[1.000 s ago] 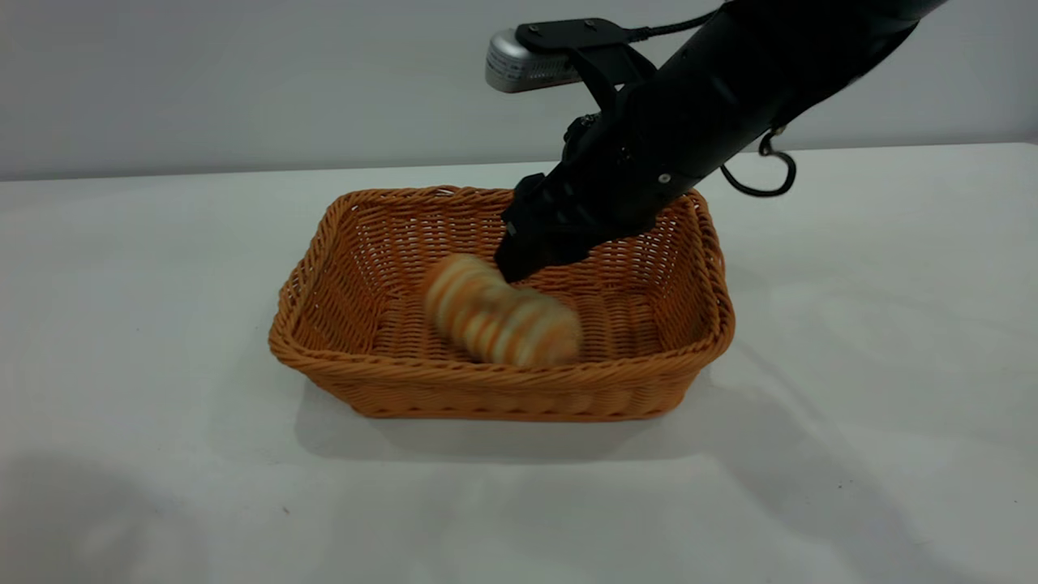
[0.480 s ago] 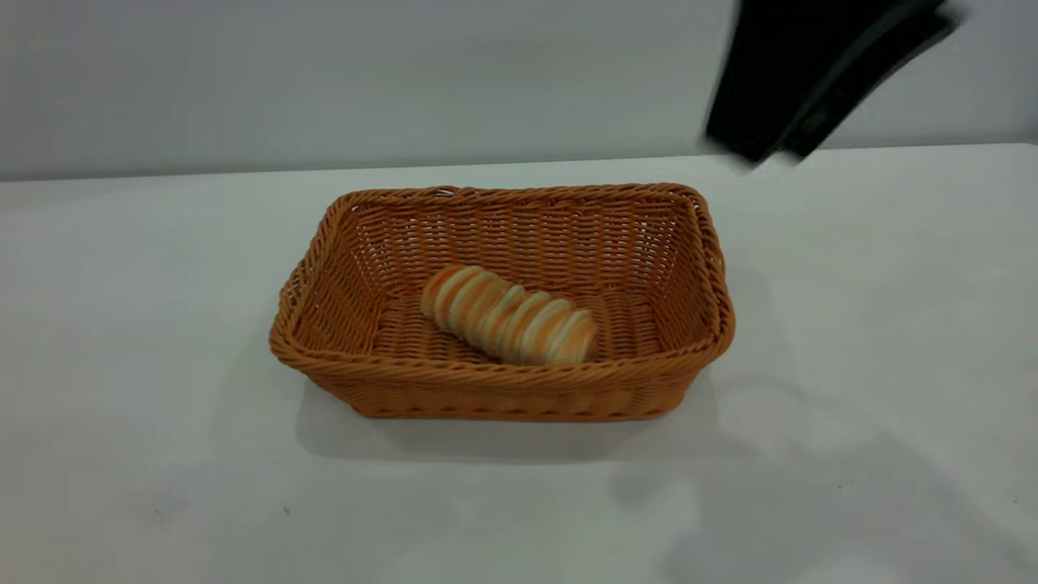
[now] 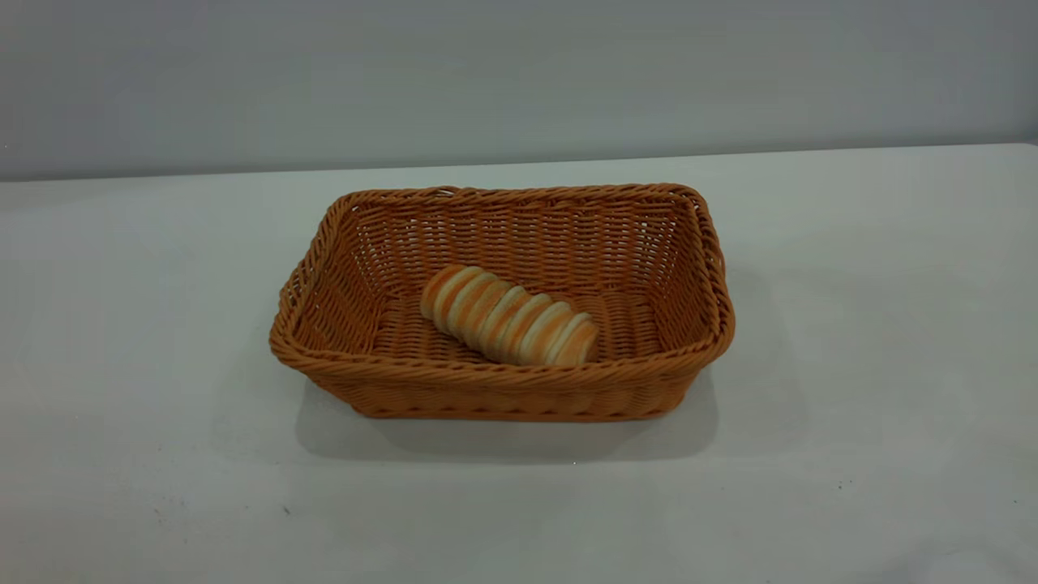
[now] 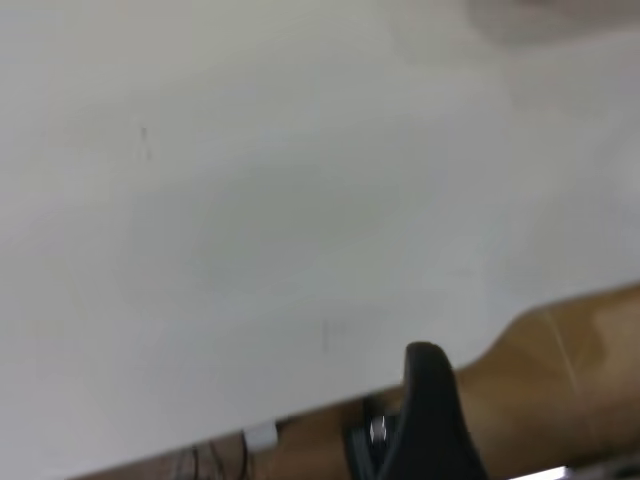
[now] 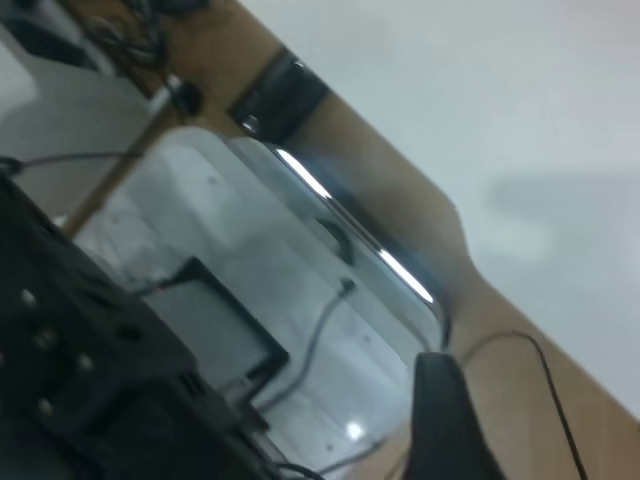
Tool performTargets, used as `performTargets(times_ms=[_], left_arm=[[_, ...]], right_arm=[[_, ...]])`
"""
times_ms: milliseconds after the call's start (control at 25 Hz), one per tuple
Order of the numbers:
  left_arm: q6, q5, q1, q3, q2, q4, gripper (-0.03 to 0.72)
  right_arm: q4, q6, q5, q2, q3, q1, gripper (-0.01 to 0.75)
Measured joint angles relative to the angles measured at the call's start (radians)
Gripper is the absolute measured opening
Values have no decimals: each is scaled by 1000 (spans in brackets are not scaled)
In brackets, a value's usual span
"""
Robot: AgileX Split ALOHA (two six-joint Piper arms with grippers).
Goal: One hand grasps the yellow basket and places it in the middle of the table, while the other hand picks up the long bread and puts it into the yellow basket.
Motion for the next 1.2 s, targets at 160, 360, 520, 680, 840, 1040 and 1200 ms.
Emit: performTargets(times_ms=[160,360,520,680,840,1040,1200], left_arm=[[-6,-22,0,29,-32,-51,582],[-19,-24,0,36,-32,-61,582],[-21,-24,0,36,-32,-61,582],[-21,-24,0,36,-32,-62,582],[-22,-24,0,36,-32,-64,582],[-22,-24,0,36,-32,-65,582],[-22,-24,26,36,-32,-66,582]], right_arm=[[-99,61,4,-168,117,0,521],[-197,111,-13,-370,277,0,521],[-251,139,-82,-506,397,0,521],[-262,163,-101,-592,411,0,512],[-249,168,-101,-629,411,0,492],[-246,168,-101,-633,411,0,464],[-222,169,-101,-698,411,-97,440]])
